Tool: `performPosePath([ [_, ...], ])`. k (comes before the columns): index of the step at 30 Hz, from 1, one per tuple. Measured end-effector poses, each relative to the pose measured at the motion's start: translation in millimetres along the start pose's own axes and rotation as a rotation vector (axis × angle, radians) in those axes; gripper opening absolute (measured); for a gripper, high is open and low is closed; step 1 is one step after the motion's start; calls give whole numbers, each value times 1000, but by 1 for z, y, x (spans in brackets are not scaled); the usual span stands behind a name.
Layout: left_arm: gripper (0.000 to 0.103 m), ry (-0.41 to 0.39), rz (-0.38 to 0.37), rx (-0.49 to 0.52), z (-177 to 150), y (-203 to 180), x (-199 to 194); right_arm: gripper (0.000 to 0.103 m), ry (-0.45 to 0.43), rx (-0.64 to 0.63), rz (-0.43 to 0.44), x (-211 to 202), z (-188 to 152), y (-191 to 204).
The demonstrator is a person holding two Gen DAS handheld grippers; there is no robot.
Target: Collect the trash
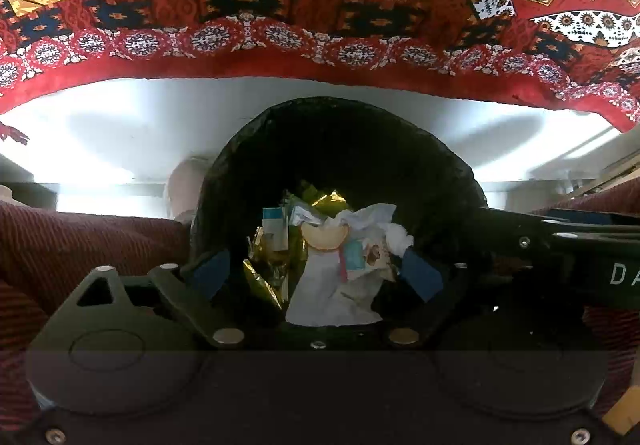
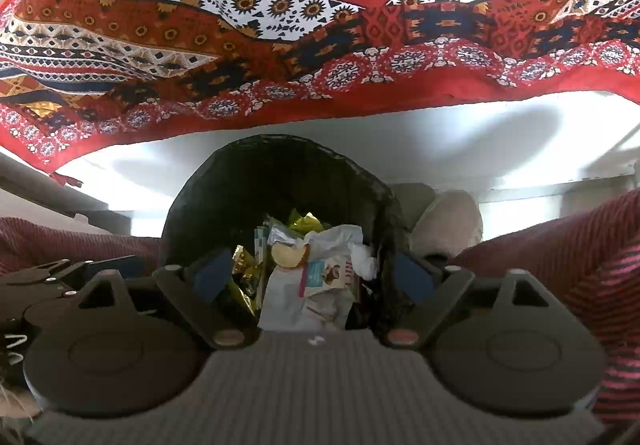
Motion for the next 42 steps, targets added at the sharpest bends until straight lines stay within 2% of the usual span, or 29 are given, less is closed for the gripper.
performPosePath([
  [14, 102, -4, -13, 5, 0, -2, 1, 94, 3, -18, 6, 1, -1, 3],
  [25, 103, -8, -21, 11, 0, -3, 0, 95, 1, -19, 6, 1, -1, 3],
  [33, 103, 7, 11, 22, -1, -3, 4, 95, -1, -18, 2, 0, -1, 4],
  [42, 103, 0, 7, 9, -1, 0, 4, 95, -5, -19, 4, 0, 0, 5],
])
Point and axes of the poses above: each gripper's, at about its wrist camera, not at the fingertips, and x roughly the way its jaws point, y to its left, z to its top, the point moved 3 cm from there along x, roughly the way its jaws point, and after that the axes turned 11 degrees about -y, right-handed, at the moved point
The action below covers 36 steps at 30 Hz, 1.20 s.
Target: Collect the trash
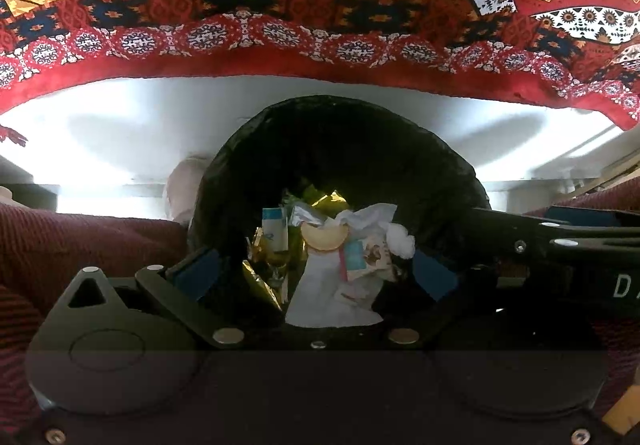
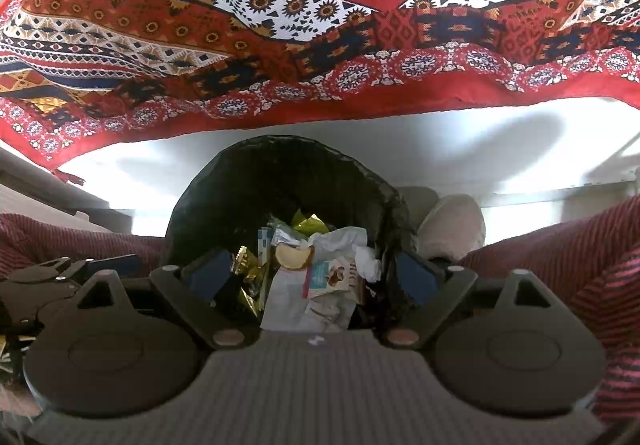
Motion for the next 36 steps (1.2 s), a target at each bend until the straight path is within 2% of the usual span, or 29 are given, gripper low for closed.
performPosePath([
  [17, 101, -10, -22, -7, 1, -3, -1, 95, -9, 3, -2, -2, -1, 0],
  [36, 102, 4, -3, -9, 0, -2, 2, 95, -12, 7, -2, -3, 1, -1],
])
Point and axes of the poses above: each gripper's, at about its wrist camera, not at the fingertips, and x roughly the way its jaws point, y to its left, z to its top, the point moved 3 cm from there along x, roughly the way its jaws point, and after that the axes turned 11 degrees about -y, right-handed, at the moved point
